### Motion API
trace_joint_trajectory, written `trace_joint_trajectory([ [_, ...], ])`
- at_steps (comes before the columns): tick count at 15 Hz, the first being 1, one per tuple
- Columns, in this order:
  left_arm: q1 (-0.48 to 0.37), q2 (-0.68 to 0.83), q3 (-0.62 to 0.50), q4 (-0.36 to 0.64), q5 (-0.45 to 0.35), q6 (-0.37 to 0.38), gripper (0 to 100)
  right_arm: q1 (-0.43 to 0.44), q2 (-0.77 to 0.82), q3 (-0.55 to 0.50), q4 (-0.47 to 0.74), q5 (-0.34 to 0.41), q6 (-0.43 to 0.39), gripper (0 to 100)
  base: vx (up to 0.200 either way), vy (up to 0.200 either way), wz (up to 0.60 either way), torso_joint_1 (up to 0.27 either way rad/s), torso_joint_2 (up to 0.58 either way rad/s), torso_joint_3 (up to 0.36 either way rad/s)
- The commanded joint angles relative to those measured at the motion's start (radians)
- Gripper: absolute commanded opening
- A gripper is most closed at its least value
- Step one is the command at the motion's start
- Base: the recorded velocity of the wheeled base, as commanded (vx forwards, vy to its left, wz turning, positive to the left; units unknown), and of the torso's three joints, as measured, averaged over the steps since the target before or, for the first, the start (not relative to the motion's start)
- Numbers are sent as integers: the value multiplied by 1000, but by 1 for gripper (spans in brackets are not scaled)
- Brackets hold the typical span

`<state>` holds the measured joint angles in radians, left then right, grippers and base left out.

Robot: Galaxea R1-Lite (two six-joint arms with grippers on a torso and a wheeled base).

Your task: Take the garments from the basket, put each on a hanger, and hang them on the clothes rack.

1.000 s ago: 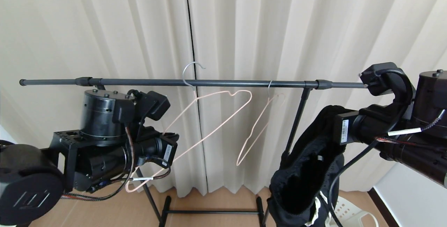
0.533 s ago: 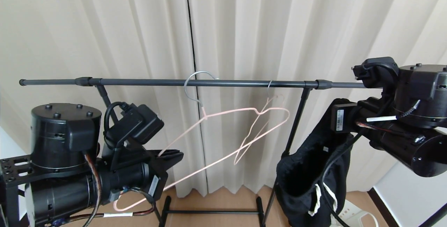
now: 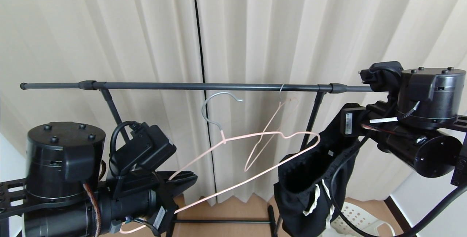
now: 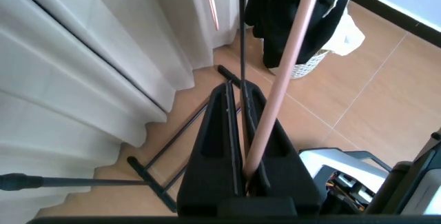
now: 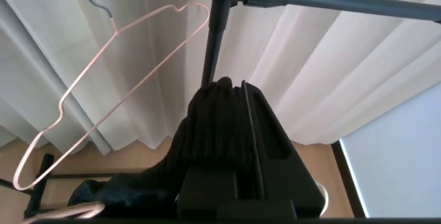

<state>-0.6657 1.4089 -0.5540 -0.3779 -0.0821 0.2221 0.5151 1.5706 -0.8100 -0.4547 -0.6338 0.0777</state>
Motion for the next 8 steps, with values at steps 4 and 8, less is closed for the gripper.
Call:
trace_joint_trajectory([
  [4, -23, 61, -49, -1, -24, -24, 0, 51, 29, 11, -1, -29, 5, 0, 0, 0, 0, 0, 0, 0],
  [8, -23, 116, -92, -3, -18, -53, 0, 59, 25, 12, -1, -37, 7, 0, 0, 0, 0, 0, 0, 0],
])
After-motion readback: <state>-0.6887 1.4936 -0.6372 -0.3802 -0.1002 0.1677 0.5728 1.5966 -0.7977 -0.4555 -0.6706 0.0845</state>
